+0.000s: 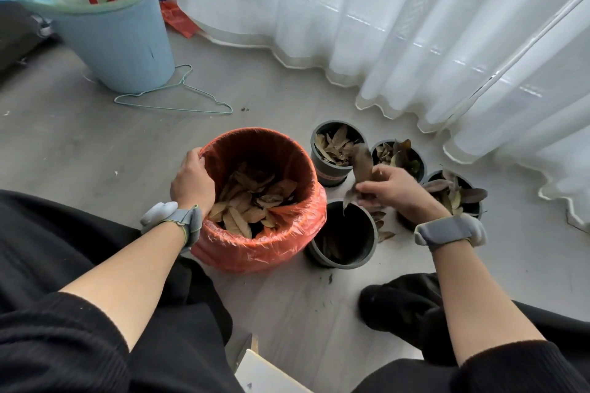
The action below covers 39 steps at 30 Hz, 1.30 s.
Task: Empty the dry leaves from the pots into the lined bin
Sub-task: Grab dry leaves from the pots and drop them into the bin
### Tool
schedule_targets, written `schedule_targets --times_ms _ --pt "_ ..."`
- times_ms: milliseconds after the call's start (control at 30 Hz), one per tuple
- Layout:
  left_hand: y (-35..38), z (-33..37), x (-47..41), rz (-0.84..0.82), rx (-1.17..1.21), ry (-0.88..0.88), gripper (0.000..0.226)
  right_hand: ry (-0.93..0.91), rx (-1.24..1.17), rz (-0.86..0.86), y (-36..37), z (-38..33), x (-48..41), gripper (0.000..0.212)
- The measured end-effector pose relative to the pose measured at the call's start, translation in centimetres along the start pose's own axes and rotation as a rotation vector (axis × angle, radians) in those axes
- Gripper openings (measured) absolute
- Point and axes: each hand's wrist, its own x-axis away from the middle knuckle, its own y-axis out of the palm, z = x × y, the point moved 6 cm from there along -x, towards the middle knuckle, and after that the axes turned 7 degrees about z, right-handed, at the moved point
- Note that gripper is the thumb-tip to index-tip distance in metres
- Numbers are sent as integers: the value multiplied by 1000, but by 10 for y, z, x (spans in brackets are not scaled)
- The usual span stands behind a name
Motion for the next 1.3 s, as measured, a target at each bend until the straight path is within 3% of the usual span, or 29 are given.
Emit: schedule_targets --times_ms 200,333,433,500,600,667,733,867,967,1300 --pt "1 0 0 -12 8 -13 30 -221 -151 -51 41 -73 23 25" --pt "1 1 0 -12 17 -10 30 -329 -8 -78 90 -90 35 25" --pt "0 1 -1 -10 25 -11 29 -412 197 -70 112 -85 35 48" --pt "2 0 -2 -9 32 -9 29 -454 287 -2 112 -77 29 57" --pt "5 -2 -4 -18 30 -7 29 -466 252 250 83 -62 19 37" --pt "8 -2 -8 -20 28 -1 29 -411 319 434 51 -41 12 26" --pt "13 5 -15 -19 37 19 28 -274 490 531 19 -7 4 30" --pt "26 22 -18 -64 21 79 27 164 706 362 2 82 7 56" --pt "37 33 -14 -87 10 119 25 223 632 352 2 115 19 42" --pt "63 103 11 -217 41 270 25 456 628 542 -91 157 86 29"
